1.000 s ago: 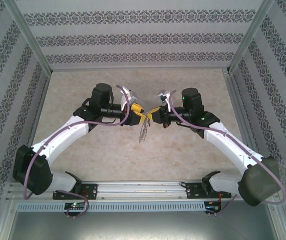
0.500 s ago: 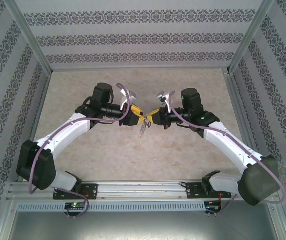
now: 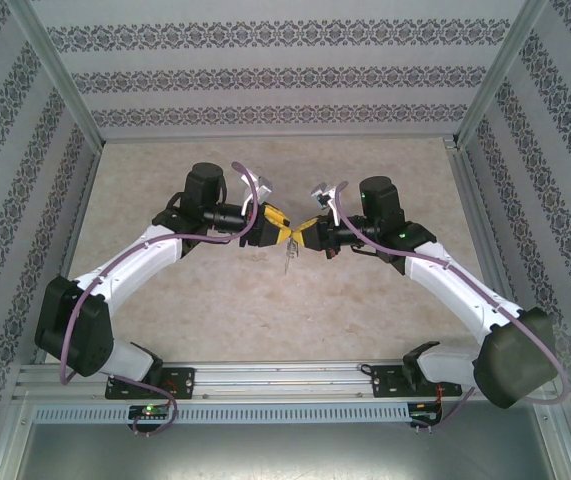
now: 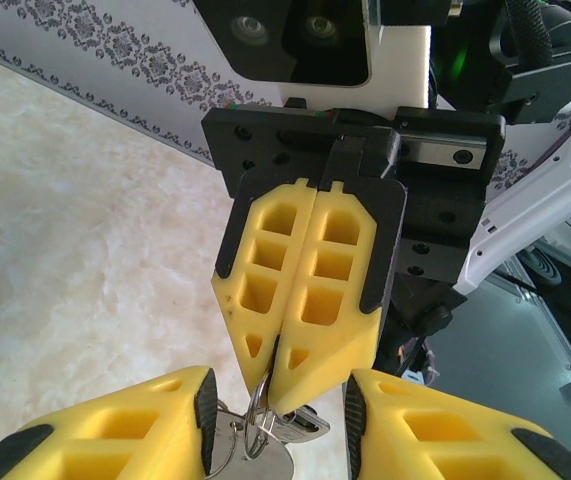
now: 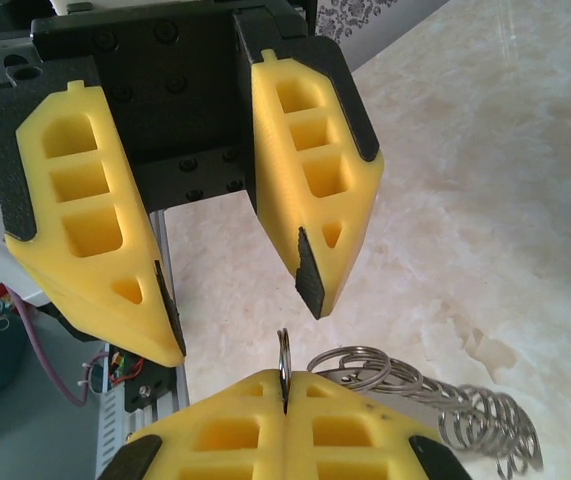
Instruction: Put the keys on the keyring
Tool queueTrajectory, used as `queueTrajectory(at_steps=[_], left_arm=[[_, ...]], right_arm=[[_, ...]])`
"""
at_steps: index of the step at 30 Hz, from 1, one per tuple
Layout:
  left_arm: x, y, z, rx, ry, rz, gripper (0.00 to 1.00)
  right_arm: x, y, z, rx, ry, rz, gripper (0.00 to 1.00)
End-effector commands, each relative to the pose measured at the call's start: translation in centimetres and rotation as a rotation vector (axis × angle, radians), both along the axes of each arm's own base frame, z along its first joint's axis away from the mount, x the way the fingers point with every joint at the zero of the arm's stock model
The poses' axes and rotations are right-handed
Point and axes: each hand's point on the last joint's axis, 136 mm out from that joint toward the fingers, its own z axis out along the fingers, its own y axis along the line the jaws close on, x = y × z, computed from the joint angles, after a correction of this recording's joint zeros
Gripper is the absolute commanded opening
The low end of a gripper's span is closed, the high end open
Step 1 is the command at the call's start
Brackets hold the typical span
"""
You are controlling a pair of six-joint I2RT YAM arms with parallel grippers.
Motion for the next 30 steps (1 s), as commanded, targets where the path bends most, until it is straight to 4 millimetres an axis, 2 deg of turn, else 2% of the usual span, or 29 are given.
queueTrajectory(at_steps=[1,9,11,16,19,22,27,30], left_arm=[[-0.09,-0.08,-0.12,-0.022,0.005,-0.023,0.41],[0.1,-0.12,-0.98,-0.014,0.023,-0.018,0.42],[0.09,-0.14,-0.87,-0.02,0.021,-0.021,0.4],[0.0,-0.24,-0.46,-0.038,0.024,-0.035,0.24],[-0.08,-0.39,-0.3,-0.046,0.03,-0.046,0.18],[-0.34,-0.55,-0.31,-0.049,0.033,-0.058,0.16],[-0.69,-0.73,-0.61,-0.05,0.049,-0.074,0.2],[-0.84,-0.86,-0.64,-0.055,0.049,-0.084,0.16]], right_arm=[[0.29,0.19,1.89,0.043,-0.062,0.022,0.0],[0.32,0.09,1.89,0.041,-0.065,0.018,0.0],[0.36,0.13,1.89,0.041,-0.065,0.017,0.0],[0.44,0.21,1.95,0.042,-0.064,0.018,0.0],[0.52,0.18,1.8,0.04,-0.063,0.015,0.0],[0.6,0.21,1.9,0.042,-0.068,0.014,0.0],[0.75,0.2,1.74,0.039,-0.067,0.009,0.0],[0.77,0.19,1.76,0.039,-0.067,0.007,0.0]])
